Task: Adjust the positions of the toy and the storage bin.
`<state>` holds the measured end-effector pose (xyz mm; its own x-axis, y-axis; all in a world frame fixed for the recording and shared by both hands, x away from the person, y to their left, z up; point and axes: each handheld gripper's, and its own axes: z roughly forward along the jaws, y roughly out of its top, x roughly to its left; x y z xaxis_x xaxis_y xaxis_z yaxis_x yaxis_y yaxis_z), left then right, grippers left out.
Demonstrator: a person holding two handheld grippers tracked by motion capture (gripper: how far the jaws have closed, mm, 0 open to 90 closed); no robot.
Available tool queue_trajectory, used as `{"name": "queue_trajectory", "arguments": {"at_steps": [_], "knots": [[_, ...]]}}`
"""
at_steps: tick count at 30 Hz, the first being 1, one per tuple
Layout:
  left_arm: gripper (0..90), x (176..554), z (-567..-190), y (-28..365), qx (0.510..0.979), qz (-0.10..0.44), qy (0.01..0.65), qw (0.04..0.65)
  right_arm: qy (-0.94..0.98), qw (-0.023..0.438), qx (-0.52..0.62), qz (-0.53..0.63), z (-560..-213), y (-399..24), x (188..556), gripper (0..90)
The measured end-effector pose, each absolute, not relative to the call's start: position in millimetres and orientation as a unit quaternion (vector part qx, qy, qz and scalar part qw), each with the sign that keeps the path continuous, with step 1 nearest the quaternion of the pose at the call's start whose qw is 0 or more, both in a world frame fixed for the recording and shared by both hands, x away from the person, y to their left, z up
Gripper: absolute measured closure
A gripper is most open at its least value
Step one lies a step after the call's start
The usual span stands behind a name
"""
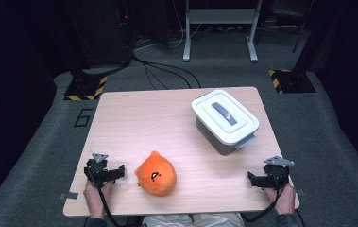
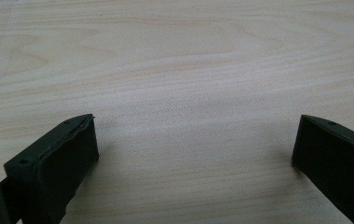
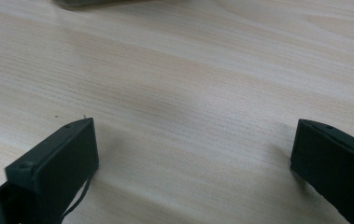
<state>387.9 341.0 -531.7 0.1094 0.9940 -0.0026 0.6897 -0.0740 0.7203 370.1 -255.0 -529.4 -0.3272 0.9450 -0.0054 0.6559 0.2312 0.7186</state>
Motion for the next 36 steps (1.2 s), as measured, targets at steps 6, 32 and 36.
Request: {"name": "queue_trajectory", "arguments": {"at_steps": [6,32,36], "knots": [[0.1,388,-532,341,0.685,0.260,0.615,0.293,0.753,0.226,0.532,0.314,-529,-255,370,0.8],[0.2,389,-531,340,0.685,0.260,0.615,0.292,0.783,0.209,0.483,0.332,-499,-205,358,1.0],[0.2,389,-531,340,0.685,0.260,0.615,0.292,0.787,0.205,0.472,0.341,-491,-196,357,1.1]]}}
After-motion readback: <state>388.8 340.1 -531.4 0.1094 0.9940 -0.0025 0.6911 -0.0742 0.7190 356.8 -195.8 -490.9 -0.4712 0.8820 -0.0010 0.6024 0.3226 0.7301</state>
